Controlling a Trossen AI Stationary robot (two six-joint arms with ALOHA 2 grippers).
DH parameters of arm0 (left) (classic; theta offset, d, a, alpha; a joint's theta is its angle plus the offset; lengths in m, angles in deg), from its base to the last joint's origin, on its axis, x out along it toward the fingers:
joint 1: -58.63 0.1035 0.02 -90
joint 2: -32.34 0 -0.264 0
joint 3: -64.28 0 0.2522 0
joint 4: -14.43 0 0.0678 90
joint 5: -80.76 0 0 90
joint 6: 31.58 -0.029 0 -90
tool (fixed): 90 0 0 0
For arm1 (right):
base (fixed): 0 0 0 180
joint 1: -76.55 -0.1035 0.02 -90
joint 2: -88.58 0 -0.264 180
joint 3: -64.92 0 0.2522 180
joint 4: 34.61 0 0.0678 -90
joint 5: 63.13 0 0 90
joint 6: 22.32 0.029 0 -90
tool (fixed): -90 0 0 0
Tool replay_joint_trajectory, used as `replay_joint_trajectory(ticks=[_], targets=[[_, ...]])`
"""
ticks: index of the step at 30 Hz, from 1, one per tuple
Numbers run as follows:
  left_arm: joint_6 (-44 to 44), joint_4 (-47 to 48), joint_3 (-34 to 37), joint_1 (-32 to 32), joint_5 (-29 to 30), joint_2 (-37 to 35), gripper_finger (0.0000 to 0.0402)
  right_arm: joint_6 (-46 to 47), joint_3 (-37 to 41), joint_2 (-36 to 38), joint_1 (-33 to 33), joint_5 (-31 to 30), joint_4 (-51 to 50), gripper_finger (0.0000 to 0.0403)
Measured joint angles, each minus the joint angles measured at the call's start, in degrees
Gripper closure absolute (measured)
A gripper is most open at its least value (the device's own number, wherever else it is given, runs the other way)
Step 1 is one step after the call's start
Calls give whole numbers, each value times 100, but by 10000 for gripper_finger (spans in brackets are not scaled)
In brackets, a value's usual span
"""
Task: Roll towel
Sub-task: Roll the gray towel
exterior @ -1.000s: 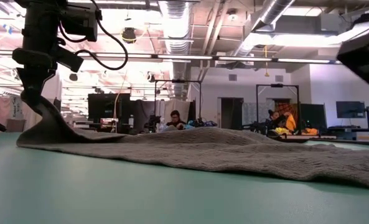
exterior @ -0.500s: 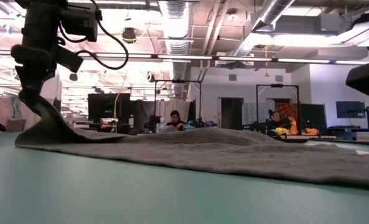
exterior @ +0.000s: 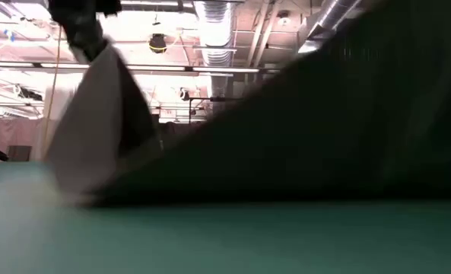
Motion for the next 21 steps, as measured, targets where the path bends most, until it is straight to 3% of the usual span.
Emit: replay_joint_trajectory(ticks=[5, 10, 12, 14, 17, 21], targets=[[510, 94, -226, 42, 1475, -805, 400, 169, 4, 724, -329, -1367, -834, 384], [1739, 1308, -332, 446, 4145, -1478, 400, 948, 5, 1246, -203, -3184, -2055, 384], [2049, 1838, -348, 642, 4631, -1671, 400, 1389, 7, 1469, 17, -3845, -2523, 384], [2278, 2242, -349, 813, 4647, -1789, 400, 1744, 7, 1671, 329, -4158, -2845, 384], [2506, 2580, -347, 922, 3927, -1842, 400, 1719, 7, 1874, 828, -3767, -2864, 384], [2620, 2737, -347, 923, 2591, -1831, 400, 496, 34, 1843, 1073, -1343, -1989, 384]])
